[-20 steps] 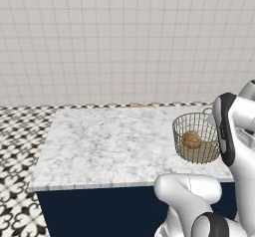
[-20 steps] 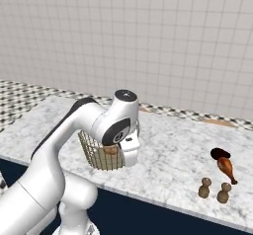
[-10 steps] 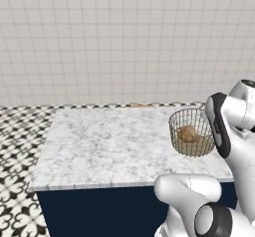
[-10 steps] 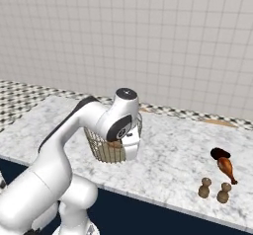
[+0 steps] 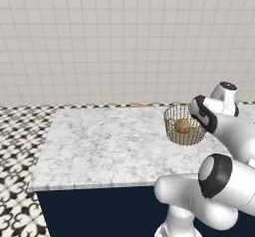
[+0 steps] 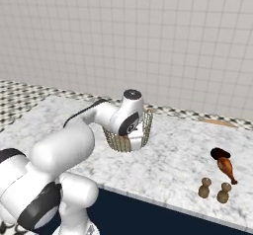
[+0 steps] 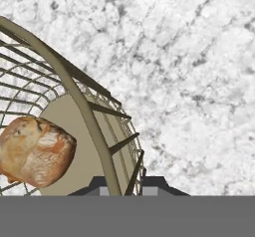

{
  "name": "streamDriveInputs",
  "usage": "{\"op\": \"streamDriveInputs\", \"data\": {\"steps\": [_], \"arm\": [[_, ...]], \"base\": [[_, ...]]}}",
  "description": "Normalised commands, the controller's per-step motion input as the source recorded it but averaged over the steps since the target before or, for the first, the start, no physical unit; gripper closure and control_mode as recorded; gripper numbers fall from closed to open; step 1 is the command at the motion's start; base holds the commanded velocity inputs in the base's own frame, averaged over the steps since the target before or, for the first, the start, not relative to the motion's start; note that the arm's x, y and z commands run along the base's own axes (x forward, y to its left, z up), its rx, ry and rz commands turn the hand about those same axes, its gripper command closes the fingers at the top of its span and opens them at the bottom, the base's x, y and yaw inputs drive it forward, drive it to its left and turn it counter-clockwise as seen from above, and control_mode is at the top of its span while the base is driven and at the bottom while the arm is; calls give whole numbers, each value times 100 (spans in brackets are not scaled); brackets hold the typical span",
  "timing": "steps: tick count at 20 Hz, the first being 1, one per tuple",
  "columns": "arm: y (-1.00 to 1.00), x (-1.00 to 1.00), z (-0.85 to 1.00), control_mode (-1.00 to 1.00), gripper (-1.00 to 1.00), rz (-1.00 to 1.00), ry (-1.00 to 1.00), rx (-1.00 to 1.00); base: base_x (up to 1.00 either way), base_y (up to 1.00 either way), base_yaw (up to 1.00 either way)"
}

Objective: Open the cabinet, pick up the bread from the cabinet and place it in the basket. Then move the basket to the dining counter.

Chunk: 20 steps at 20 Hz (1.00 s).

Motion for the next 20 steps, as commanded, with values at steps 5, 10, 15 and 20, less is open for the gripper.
{"op": "streamDriveInputs", "data": {"steps": [5,10,15,20], "arm": [[-15,91,-34,-100,100,-8,3,9],[0,34,-40,-100,100,-8,12,12],[0,11,-53,-100,100,-7,2,6],[0,-1,-32,-100,-100,-7,0,1]], "base": [[0,0,0],[0,0,0],[0,0,0],[0,0,0]]}}
